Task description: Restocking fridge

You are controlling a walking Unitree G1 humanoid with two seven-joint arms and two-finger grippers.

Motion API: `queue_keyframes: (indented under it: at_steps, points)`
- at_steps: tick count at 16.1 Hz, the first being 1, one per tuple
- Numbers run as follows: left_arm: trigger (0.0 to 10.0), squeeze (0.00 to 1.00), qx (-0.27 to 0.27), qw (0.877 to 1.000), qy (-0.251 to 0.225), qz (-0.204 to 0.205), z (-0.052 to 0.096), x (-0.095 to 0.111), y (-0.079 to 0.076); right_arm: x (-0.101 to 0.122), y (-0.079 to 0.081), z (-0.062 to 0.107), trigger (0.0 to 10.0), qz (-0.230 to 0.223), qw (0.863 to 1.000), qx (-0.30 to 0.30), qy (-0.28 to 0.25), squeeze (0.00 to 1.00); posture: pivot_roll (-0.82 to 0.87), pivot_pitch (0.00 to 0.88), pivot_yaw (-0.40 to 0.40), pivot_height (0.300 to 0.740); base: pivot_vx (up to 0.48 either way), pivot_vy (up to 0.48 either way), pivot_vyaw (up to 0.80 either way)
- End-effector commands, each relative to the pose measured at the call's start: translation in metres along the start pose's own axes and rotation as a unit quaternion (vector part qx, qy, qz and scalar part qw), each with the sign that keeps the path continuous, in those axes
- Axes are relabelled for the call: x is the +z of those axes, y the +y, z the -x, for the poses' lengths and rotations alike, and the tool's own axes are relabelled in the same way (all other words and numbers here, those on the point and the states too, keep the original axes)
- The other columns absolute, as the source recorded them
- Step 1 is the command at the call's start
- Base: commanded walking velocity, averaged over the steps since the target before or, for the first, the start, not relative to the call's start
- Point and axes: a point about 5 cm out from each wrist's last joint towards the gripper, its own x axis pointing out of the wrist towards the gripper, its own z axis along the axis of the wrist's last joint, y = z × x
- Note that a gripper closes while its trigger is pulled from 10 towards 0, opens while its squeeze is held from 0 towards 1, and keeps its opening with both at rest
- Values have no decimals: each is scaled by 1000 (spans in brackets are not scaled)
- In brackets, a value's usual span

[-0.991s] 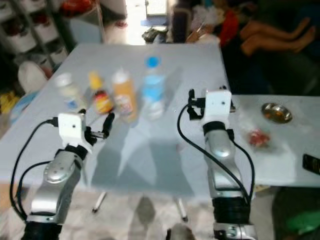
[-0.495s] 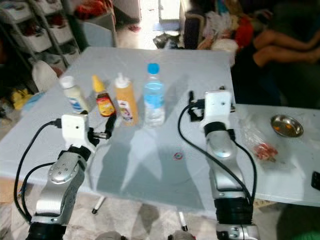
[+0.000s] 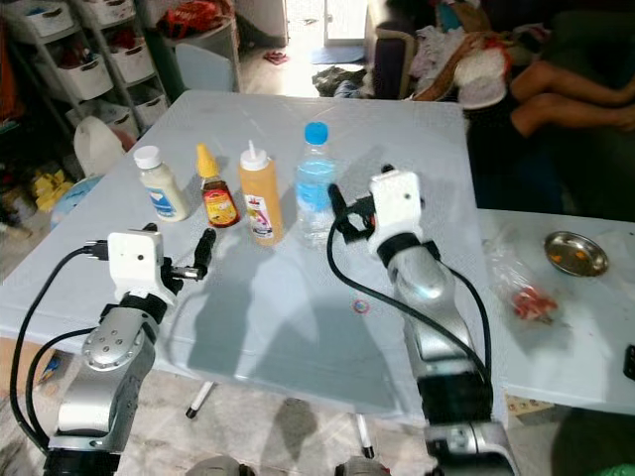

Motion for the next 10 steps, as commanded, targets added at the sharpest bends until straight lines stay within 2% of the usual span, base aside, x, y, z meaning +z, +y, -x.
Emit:
queue_keyframes:
  at_steps: [1,7,10]
  points:
    - [10000,0,6,1000,-3,-7,1,3,5,6,3,-5,10000,5,1000,13,-11,0,22,0,44,740,0,0,0]
    - [10000,0,2,1000,-3,-9,0,5,3,8,9,-5,10000,7,999,28,-25,0,18,0,49,740,0,0,0]
    - [10000,0,1,1000,-4,-8,-1,5,2,15,16,-6,10000,-1,997,55,-46,0,18,0,44,740,0,0,0]
